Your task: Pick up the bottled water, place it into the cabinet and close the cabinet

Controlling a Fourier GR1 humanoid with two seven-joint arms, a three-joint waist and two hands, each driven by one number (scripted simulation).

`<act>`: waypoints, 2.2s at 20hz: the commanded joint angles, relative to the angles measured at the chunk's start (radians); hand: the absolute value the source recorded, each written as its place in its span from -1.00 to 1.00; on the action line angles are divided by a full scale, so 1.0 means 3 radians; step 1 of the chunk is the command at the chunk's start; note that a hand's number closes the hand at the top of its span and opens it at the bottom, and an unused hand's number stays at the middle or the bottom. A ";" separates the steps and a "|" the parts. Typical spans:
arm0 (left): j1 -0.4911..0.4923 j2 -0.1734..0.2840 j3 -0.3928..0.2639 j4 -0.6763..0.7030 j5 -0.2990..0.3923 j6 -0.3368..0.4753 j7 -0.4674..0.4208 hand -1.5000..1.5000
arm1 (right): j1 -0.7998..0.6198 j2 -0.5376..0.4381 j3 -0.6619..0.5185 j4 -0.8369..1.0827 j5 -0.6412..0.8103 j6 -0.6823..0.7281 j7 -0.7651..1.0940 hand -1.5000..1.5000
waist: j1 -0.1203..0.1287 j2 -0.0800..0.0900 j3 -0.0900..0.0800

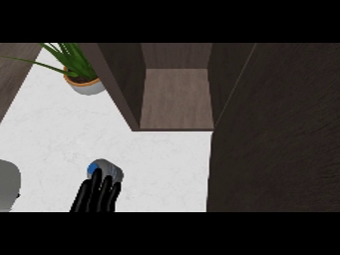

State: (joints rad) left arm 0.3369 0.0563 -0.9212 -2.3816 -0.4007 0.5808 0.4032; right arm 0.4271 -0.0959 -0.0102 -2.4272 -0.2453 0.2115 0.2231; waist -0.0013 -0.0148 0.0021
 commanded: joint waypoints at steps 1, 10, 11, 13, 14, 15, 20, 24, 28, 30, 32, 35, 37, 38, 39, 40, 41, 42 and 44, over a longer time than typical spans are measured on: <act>0.0128 0.0046 -0.0432 -0.0278 -0.0439 0.0083 0.0096 -1.00 | 0.0169 -0.0014 -0.0112 -0.0633 -0.0509 -0.0039 0.0294 -1.00 | -0.0002 0.0014 -0.0003; 0.0305 0.0341 -0.0097 -0.0310 -0.0305 0.0346 -0.0205 -1.00 | 0.0384 0.0018 -0.0098 -0.0799 -0.0545 0.0011 0.0257 -1.00 | -0.0012 0.0010 -0.0009; 0.0347 0.0397 -0.0056 -0.0340 -0.0259 0.0344 -0.0124 -1.00 | 0.0464 0.0084 0.0077 -0.0803 -0.0363 0.0052 0.0173 -1.00 | -0.0018 0.0016 -0.0009; 0.0419 0.0570 0.0079 -0.0442 -0.0213 0.0339 -0.0132 -1.00 | 0.0406 0.0014 -0.0113 -0.0657 -0.0510 0.0082 0.0118 -1.00 | -0.0005 0.0020 -0.0008; 0.0344 0.0527 0.0167 -0.0117 -0.0016 0.0377 -0.0314 -1.00 | 0.0547 0.0028 -0.0141 -0.0699 -0.0586 0.0169 0.0010 -1.00 | -0.0041 0.0022 -0.0010; 0.0434 0.0512 0.0088 -0.0093 -0.0069 0.0471 -0.0379 -1.00 | 0.0487 -0.0022 -0.0201 -0.0728 -0.0658 0.0152 0.0083 -1.00 | -0.0022 0.0020 -0.0010; 0.0316 0.0768 0.0793 -0.0145 0.0565 0.0293 -0.0341 -1.00 | 0.0545 -0.0001 -0.0158 -0.0677 -0.0609 0.0233 -0.0040 -1.00 | -0.0066 0.0038 -0.0017; 0.0270 0.0770 0.1043 0.0369 0.0866 0.0264 -0.0721 -1.00 | 0.0687 0.0038 -0.0179 -0.0697 -0.0600 0.0260 -0.0121 -1.00 | -0.0067 0.0036 -0.0019; 0.0405 0.0829 0.1103 0.0649 0.1083 0.0145 -0.1201 -1.00 | 0.0896 0.0053 -0.0127 -0.0707 -0.0573 0.0407 -0.0261 -1.00 | -0.0054 0.0021 -0.0018; 0.0225 0.0797 0.1287 0.0875 0.1250 0.0022 -0.1257 -1.00 | 0.0640 0.0007 -0.0218 -0.0587 -0.0686 0.0326 -0.0208 -1.00 | -0.0031 0.0041 -0.0016; 0.0262 0.0834 0.1451 0.0959 0.1458 -0.0085 -0.1401 -1.00 | 0.0921 -0.0024 -0.0308 -0.0661 -0.0757 0.0480 -0.0350 -1.00 | -0.0069 0.0030 -0.0016; 0.0085 0.0727 0.1602 0.1383 0.1617 -0.0214 -0.1606 -1.00 | 0.0864 -0.0096 -0.0335 -0.0695 -0.0860 0.0440 -0.0205 -1.00 | -0.0064 0.0039 -0.0018; -0.0061 0.0702 0.1726 0.1418 0.1623 -0.0200 -0.1539 -1.00 | 0.0883 -0.0093 -0.0421 -0.0592 -0.0959 0.0515 -0.0361 -1.00 | -0.0072 0.0040 -0.0012; 0.0033 0.0754 0.1852 0.1680 0.1798 -0.0364 -0.1785 -1.00 | 0.0823 0.0025 -0.0201 -0.0562 -0.0655 0.0449 -0.0379 -1.00 | -0.0044 0.0043 -0.0017; -0.0001 0.0707 0.1889 0.1773 0.1775 -0.0333 -0.1857 -1.00 | 0.0987 -0.0016 -0.0311 -0.0640 -0.0825 0.0509 -0.0403 -1.00 | -0.0076 0.0037 -0.0016; -0.0128 0.0747 0.2013 0.1765 0.1876 -0.0395 -0.1686 -1.00 | 0.1110 0.0047 -0.0197 -0.0559 -0.0641 0.0621 -0.0531 -1.00 | -0.0073 0.0038 -0.0011; -0.0096 0.0653 0.1891 0.1770 0.1714 -0.0248 -0.1691 -1.00 | 0.1104 0.0027 -0.0264 -0.0694 -0.0716 0.0558 -0.0483 -1.00 | -0.0069 0.0038 -0.0011; -0.0157 0.0691 0.2013 0.1928 0.1877 -0.0394 -0.1742 -1.00 | 0.0998 -0.0081 -0.0410 -0.0680 -0.0946 0.0517 -0.0398 -1.00 | -0.0070 0.0045 -0.0014; -0.0215 0.0692 0.2130 0.2234 0.2009 -0.0574 -0.1944 -1.00 | 0.1029 -0.0079 -0.0396 -0.0622 -0.0883 0.0562 -0.0438 -1.00 | -0.0069 0.0045 -0.0015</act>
State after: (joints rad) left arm 0.3083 0.2656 -0.3415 -1.8287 0.1457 0.4667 -0.1265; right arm 0.6687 -0.1123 -0.1040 -2.4119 -0.3336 0.3961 0.0015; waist -0.0207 -0.0023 -0.0021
